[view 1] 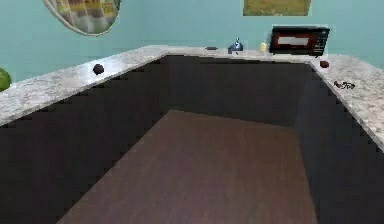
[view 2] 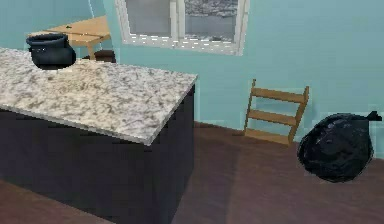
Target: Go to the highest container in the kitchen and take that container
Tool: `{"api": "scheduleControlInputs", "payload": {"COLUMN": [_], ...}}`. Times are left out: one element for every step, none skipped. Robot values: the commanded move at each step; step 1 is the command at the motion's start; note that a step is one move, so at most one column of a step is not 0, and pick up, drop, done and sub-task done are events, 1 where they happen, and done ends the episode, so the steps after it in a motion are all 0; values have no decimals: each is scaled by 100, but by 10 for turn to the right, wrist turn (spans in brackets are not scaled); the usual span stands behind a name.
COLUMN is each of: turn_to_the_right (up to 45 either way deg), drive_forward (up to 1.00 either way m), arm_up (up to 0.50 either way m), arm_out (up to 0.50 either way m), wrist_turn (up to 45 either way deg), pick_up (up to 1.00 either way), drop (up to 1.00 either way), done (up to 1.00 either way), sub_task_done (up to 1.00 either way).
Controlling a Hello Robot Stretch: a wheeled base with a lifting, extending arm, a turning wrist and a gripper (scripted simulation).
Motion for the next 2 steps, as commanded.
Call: {"api": "scheduleControlInputs", "payload": {"turn_to_the_right": [120,0], "drive_forward": [0,100], "arm_up": [0,0], "arm_out": [0,0], "wrist_turn": [0,0], "pick_up": [0,0], "drop": [0,0], "done": [0,0], "sub_task_done": [0,0]}}
